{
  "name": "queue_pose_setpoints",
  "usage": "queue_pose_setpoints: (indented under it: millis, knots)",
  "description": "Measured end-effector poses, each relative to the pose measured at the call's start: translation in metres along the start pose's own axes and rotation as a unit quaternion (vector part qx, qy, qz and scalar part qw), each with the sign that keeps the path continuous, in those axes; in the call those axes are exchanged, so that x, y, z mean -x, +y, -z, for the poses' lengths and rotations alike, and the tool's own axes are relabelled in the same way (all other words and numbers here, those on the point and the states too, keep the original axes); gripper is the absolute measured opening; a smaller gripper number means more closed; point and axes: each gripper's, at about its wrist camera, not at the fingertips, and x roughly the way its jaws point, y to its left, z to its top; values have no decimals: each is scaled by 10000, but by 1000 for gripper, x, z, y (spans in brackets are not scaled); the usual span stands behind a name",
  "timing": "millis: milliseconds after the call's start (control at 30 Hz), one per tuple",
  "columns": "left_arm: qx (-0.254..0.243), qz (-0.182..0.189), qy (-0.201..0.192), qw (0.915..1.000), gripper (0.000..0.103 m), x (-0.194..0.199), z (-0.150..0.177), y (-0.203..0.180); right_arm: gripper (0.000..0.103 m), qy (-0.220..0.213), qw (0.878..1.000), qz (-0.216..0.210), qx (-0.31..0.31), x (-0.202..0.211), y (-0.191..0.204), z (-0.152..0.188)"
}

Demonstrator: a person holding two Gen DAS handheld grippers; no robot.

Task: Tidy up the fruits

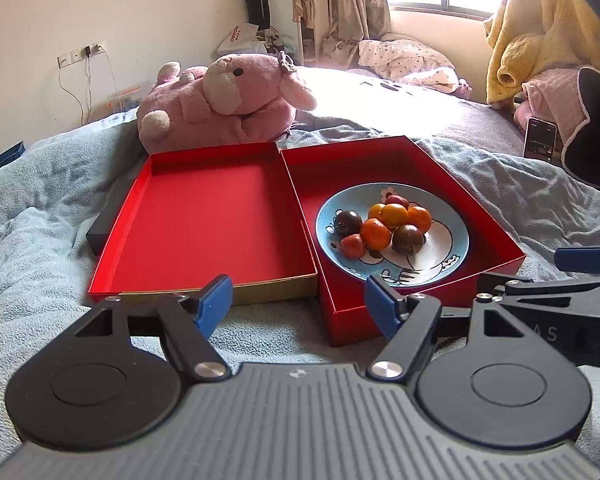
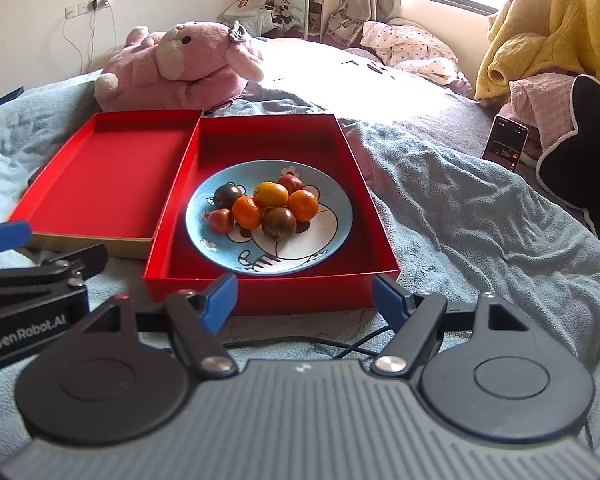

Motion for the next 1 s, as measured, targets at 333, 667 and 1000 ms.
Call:
queue_pose_setpoints:
  millis: [333, 667, 1000]
  knots:
    - [0, 19, 35, 10000, 78, -2, 1, 0, 76, 116, 9998, -106, 103, -4, 5, 3]
    - [6, 7, 52, 10000, 78, -5, 3, 0, 76, 123, 9998, -121, 136, -3, 6, 3]
    - [65, -24, 99, 9999, 78, -8, 2, 1, 76, 154, 9996, -147, 160, -4, 8, 2]
